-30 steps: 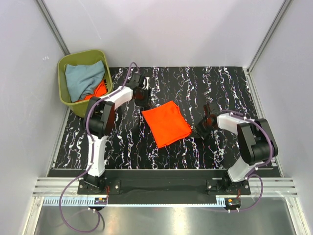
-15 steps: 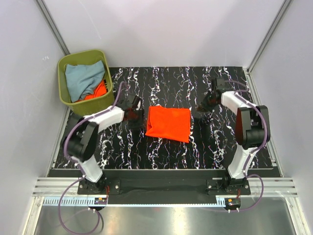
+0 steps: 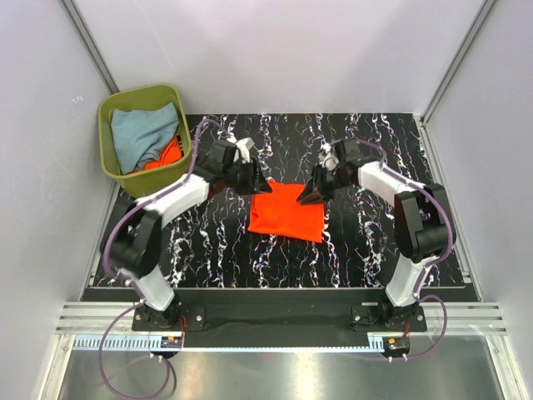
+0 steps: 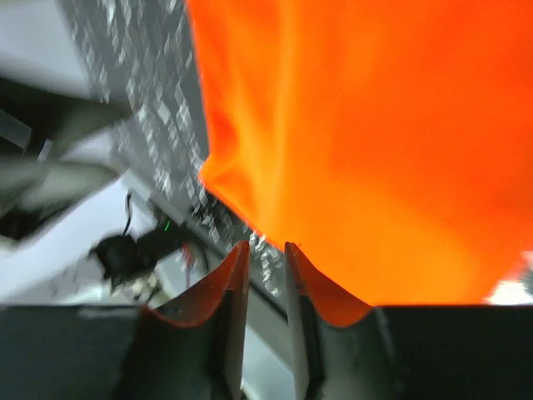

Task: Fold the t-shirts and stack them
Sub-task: Fold the tshirt

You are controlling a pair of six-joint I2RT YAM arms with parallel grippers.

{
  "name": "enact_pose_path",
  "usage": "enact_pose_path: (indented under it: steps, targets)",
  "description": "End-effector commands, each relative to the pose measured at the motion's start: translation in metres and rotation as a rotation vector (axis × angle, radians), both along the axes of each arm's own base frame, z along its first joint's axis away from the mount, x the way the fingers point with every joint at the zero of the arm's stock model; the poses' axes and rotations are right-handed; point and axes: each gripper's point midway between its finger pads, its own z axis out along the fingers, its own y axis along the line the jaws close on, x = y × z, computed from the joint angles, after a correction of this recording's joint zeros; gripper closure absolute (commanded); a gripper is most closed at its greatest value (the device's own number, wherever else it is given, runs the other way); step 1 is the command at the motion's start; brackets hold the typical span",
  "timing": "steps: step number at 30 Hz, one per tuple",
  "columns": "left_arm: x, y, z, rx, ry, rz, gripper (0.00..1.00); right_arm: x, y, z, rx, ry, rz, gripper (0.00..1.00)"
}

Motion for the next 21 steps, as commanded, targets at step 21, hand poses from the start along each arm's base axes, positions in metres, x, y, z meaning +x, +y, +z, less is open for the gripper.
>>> enact_pose_path:
  steps: [21]
  targets:
    - [-0.042, 0.039, -0.083, 0.135, 0.103, -0.203, 0.55, -0.018, -0.008, -0.081, 0.145, 0.247, -0.066, 0.82]
